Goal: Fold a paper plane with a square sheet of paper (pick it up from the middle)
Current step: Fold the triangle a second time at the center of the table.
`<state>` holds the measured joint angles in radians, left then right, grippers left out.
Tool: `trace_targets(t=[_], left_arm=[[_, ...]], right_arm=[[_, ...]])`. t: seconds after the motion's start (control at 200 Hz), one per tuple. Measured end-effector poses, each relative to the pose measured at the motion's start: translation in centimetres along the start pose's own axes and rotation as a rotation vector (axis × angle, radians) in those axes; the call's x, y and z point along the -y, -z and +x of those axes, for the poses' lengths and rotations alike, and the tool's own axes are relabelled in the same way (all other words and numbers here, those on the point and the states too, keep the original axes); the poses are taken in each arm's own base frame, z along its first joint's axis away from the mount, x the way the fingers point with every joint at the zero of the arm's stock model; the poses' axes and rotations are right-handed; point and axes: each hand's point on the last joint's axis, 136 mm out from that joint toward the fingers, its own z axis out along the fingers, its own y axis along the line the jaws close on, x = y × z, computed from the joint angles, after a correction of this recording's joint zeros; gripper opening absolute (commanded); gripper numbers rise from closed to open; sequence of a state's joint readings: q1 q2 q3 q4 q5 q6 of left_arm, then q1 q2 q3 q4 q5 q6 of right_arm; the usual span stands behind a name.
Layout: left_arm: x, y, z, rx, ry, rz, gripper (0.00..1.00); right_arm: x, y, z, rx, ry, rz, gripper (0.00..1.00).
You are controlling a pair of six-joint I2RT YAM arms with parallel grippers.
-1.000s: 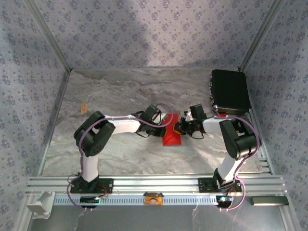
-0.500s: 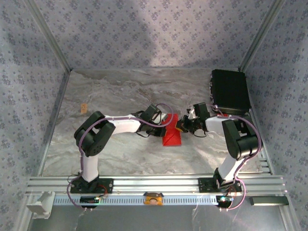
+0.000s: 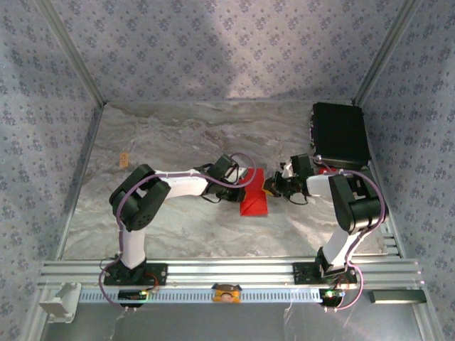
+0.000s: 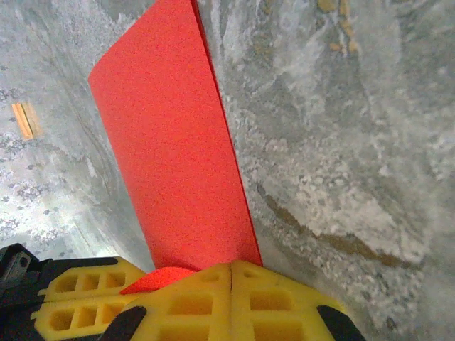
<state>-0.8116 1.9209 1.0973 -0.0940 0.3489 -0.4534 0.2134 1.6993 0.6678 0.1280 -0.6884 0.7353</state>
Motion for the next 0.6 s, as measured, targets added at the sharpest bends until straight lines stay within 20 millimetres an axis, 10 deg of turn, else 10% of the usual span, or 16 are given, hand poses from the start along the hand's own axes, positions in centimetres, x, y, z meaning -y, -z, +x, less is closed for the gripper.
trace_targets(t=[0.6], left_arm=[[0.0, 0.0, 0.0, 0.000, 0.000, 0.000, 0.05]], right_arm=[[-3.2, -2.0, 4.8, -0.118, 0.081, -0.023, 0.00]])
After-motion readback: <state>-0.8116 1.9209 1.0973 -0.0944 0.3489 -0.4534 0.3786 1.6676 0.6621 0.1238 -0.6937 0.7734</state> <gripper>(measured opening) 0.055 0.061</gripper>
